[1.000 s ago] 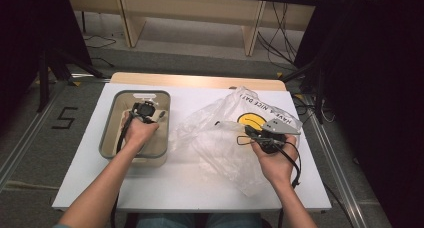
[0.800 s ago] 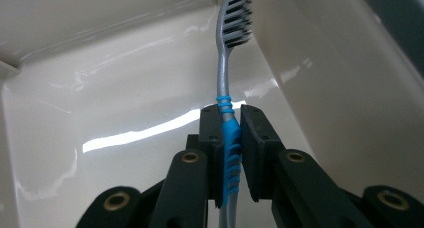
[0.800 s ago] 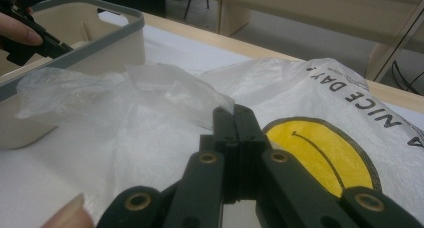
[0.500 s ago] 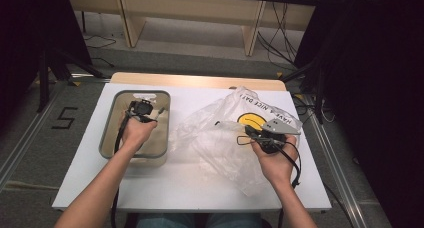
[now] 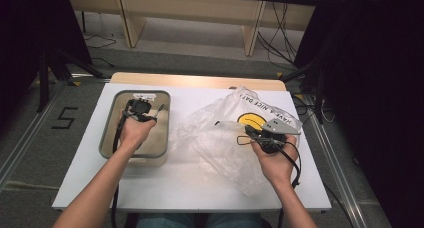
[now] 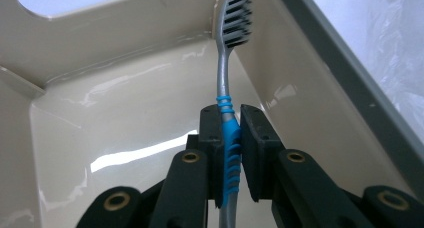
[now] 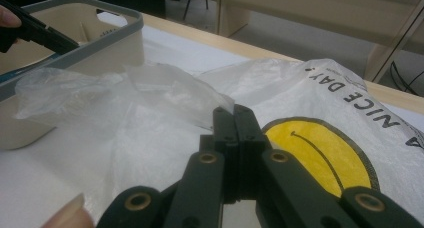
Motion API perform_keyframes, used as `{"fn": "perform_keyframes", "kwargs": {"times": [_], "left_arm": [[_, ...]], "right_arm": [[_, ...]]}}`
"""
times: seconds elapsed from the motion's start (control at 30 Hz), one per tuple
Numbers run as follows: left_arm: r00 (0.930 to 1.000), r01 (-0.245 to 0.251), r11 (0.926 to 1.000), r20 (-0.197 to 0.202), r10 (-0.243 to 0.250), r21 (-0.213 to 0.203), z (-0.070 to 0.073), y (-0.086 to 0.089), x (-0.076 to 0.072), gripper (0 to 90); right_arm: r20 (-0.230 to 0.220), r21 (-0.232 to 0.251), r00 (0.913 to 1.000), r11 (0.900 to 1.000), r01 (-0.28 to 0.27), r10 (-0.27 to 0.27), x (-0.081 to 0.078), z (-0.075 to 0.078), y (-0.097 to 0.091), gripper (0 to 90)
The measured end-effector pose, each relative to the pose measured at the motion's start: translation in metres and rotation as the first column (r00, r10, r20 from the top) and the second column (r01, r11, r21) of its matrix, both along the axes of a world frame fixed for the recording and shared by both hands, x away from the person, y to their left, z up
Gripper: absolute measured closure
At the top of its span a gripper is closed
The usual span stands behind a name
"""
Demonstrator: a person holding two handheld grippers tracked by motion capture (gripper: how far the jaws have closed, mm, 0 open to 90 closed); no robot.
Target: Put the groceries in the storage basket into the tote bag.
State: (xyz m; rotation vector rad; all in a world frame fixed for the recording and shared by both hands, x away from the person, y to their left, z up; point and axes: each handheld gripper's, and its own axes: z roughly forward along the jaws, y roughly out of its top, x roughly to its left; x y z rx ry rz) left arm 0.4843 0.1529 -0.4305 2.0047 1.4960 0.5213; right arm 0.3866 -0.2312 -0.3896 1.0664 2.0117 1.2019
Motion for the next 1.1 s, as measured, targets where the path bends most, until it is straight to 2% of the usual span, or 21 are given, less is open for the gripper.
{"fn": "perform_keyframes", "kwargs": {"times": [0.2, 0.33, 1.1], "left_arm": [[0.9999, 0.001, 1.0000, 0.017, -0.001, -0.009, 0.006, 0.001, -0.003, 80.0], [0.9991, 0.003, 0.9997, 0.043, -0.002, -0.024, 0.012, 0.001, -0.006, 80.0], [0.9939, 0.051, 0.9976, 0.100, -0.046, -0.047, 0.036, -0.005, -0.020, 80.0]], "right_arm": [[0.000, 0.002, 1.0000, 1.0000, 0.002, -0.002, 0.000, 0.000, 0.000, 90.0], [0.001, 0.002, 1.0000, 1.0000, 0.001, -0.001, 0.000, 0.000, 0.000, 90.0], [0.004, 0.003, 1.0000, 1.0000, 0.002, -0.002, 0.000, 0.001, -0.001, 90.0]]}}
